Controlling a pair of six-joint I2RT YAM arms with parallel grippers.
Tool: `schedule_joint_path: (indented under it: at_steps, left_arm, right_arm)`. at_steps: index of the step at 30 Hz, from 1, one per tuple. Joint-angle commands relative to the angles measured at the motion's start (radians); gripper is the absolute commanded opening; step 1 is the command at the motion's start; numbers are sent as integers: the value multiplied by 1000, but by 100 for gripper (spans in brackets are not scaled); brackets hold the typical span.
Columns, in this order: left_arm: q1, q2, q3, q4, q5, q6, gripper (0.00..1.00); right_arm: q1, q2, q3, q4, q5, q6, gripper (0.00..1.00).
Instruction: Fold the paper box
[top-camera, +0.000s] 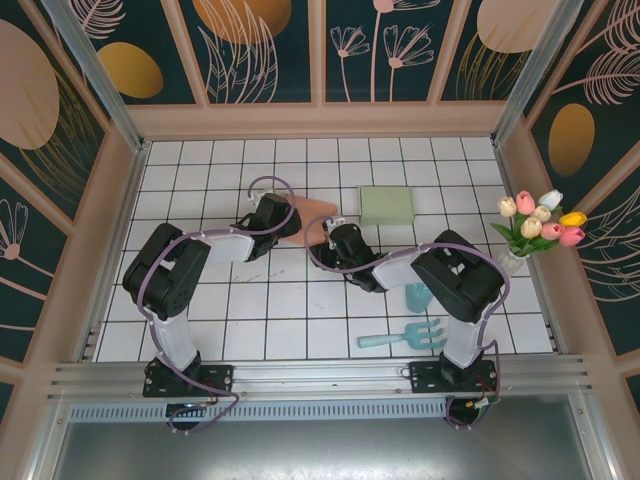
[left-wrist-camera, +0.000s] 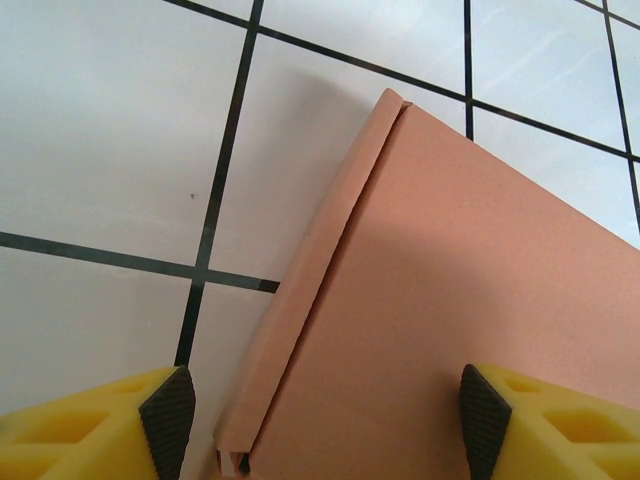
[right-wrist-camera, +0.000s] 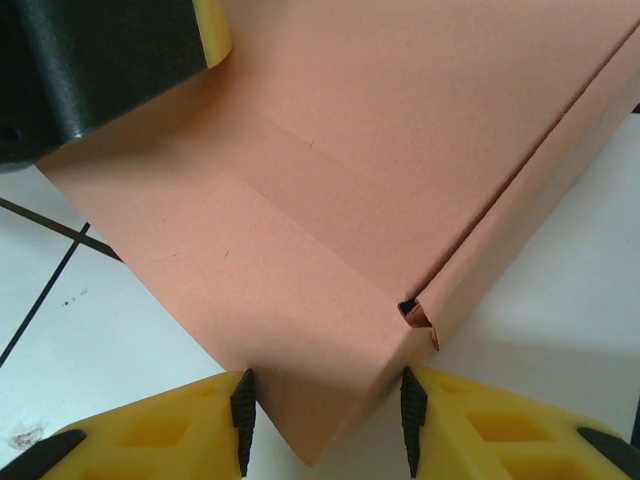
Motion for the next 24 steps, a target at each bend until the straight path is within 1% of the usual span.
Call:
schedule_joint_path:
  at_steps: [1,11,15,16,18,21,24]
  left_arm:
    - [-3,62,-38,-131,10,31,71]
    - [-4,84,-41,-124,9,27,70]
    - [-3,86,-44,-107,60,15,70]
    - [-3,83,-44,-101,71,9,68]
    - [-4,76,-42,-100,79,3,68]
    - [-3,71,-32,-116,67,-1,71]
    - [-3,69,-34,-114,78,-16,73]
  right_arm:
    - [-32,33,-12,53,65,-21,44]
    - [-85,41,-53,137,39,-22,44]
    - [-87,35,-57,152,12,-17,44]
    - [-87,31,-55,153,3,-14,44]
    - [-87,23,-49,149,-16,-5,45]
    - [-87,-1,-43,133,-45,14,48]
    - [-87,-36,-52,138,-75,35,48]
